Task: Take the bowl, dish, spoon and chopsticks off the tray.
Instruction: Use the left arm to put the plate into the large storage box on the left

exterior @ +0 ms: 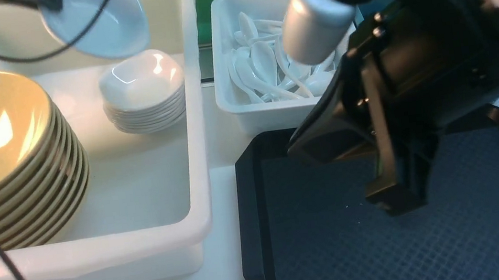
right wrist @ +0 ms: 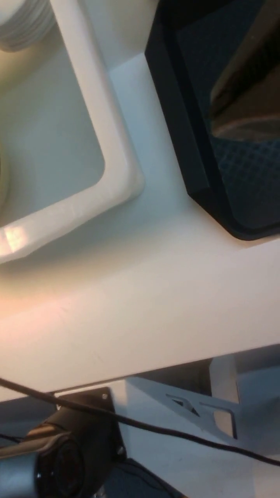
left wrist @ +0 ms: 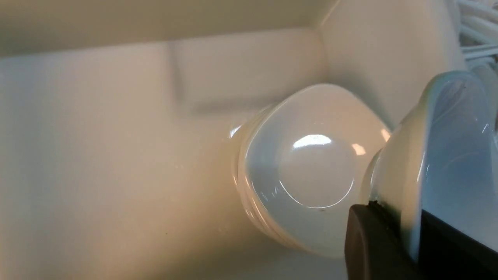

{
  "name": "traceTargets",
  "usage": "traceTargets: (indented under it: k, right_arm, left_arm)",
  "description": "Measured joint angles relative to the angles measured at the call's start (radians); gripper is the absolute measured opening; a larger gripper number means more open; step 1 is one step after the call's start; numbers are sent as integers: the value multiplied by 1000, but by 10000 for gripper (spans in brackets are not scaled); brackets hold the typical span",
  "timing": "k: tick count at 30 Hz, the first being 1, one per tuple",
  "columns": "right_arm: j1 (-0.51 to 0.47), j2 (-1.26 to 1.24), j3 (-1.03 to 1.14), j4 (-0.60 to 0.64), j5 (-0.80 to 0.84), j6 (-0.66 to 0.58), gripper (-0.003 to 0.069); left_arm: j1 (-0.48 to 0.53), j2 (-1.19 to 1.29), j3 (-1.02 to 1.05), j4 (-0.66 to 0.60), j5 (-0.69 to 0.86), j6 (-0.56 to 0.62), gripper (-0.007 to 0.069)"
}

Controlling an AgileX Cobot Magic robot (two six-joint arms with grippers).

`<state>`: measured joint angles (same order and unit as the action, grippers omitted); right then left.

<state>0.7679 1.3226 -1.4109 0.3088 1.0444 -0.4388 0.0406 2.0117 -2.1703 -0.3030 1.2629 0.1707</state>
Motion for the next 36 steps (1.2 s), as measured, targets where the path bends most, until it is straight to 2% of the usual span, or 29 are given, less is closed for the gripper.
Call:
traceTargets:
  k: [10,20,22,25,33,34,36]
  right_arm:
    - [0,3,0,0,10,27,42]
    - [0,3,0,0,31,27,43]
    - [0,3,0,0,31,27,45]
    - [0,3,0,-3,31,27,45]
    - [0,3,0,-4,35,27,45]
    - [0,3,0,-5,35,27,45]
    - [0,3,0,-5,35,27,45]
  left_arm:
    - [-33,155,1,-26,-51,23,2]
    - [-33,197,1,44,-112,30,31]
    - [-33,197,1,49,-124,31,70]
    - [-33,197,1,47,-128,39,191]
    - [-33,197,-14,58,-76,48,591]
    - [-33,193,-27,61,-60,48,628]
    - [-33,179,-49,61,-44,48,653]
